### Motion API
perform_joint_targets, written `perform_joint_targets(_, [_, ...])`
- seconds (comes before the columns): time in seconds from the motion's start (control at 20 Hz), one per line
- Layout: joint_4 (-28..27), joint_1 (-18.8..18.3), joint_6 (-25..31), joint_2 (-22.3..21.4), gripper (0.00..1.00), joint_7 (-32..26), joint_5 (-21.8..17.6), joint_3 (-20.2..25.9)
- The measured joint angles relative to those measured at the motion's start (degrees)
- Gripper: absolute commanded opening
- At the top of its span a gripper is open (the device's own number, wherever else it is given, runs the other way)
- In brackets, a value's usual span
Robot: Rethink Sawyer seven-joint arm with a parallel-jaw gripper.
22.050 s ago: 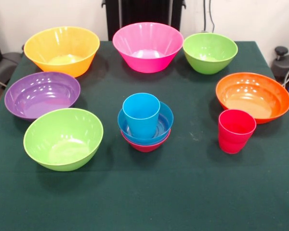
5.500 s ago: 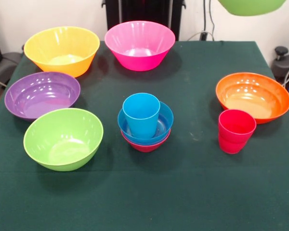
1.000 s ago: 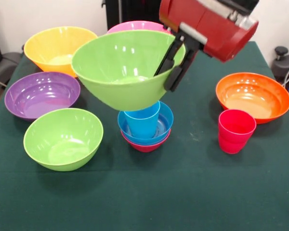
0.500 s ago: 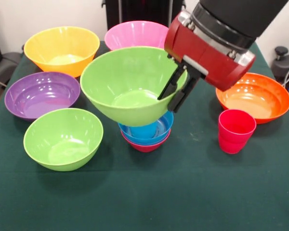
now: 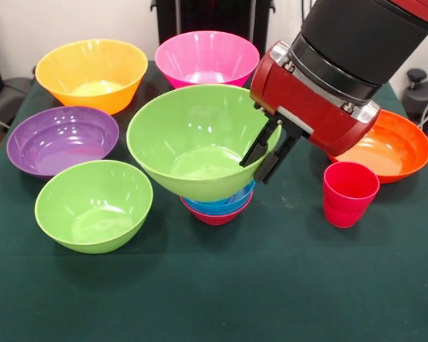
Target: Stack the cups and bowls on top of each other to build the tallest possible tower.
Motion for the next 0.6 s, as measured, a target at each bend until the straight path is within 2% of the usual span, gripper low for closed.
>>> perform_joint_targets(0.6, [-0.2, 0.1, 2.6, -0.2, 0.00, 0.0, 0.0, 0.0])
